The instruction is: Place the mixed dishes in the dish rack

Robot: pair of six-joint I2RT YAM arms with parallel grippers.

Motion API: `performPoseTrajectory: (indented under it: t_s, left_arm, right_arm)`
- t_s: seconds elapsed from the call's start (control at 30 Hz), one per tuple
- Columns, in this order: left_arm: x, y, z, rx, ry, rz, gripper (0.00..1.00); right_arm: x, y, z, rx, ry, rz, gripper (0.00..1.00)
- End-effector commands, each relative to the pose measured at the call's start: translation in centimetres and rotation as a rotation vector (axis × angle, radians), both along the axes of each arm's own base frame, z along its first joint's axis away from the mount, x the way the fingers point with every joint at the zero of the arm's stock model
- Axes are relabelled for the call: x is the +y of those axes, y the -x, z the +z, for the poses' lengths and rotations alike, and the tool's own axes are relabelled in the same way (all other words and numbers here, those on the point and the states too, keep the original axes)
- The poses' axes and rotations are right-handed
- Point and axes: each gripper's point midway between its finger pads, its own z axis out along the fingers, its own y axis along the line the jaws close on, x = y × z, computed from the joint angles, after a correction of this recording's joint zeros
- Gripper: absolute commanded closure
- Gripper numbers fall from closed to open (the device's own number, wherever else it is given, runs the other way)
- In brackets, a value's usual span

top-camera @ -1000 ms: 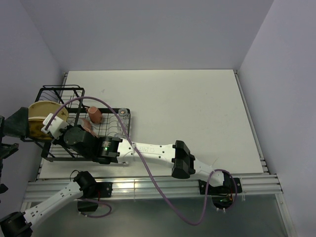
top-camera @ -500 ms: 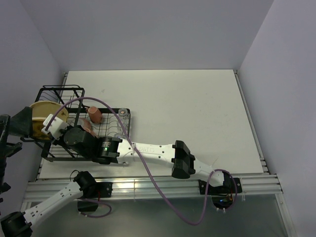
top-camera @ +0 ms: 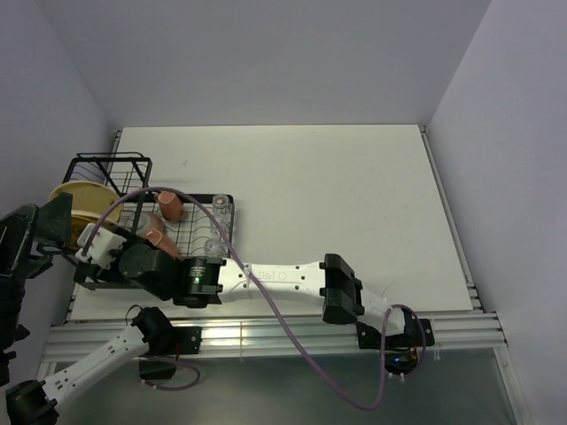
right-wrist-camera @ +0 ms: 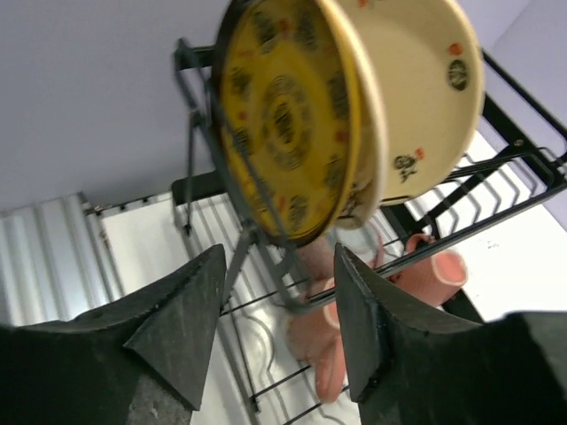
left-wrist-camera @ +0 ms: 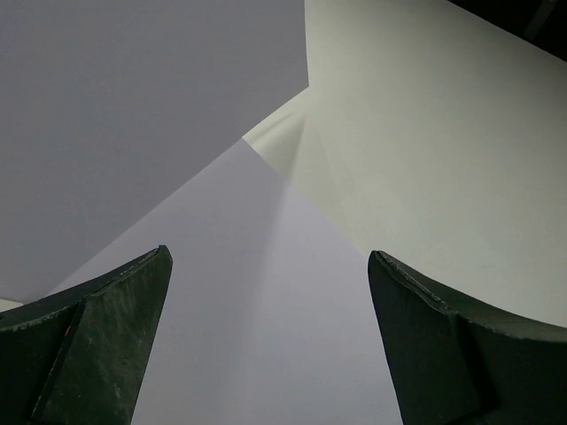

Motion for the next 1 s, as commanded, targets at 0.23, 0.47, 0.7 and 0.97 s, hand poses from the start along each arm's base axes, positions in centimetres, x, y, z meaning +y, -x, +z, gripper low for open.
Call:
performPoseTrajectory:
  t_s: [0.23, 0.47, 0.7, 0.97]
  left_arm:
    - [-0.2, 0.2, 0.0, -0.01, 0.021, -0.026, 0.01]
    - [-4.3, -2.1, -0.1, 0.035, -0.14, -0.053, 0.01]
    - [-11.3, -6.9, -2.5, 0.135, -0.378, -0.091, 0.01]
    - [-19.0, -13.2, -11.1, 0.304, -0.599, -0.137, 0.01]
  right_arm:
    - [-6.8, -0.3, 7.5, -0.009, -0.119, -0.098, 0.34]
    - [-15.7, -3.3, 5.4, 0.155, -0.09, -0.206, 0.33]
    - [-27.7, -7.3, -5.1, 0.657, -0.007, -0.366, 0.28]
    - [-36.8, -4.2, -15.2, 0.979, 0.121, -0.475, 0.09]
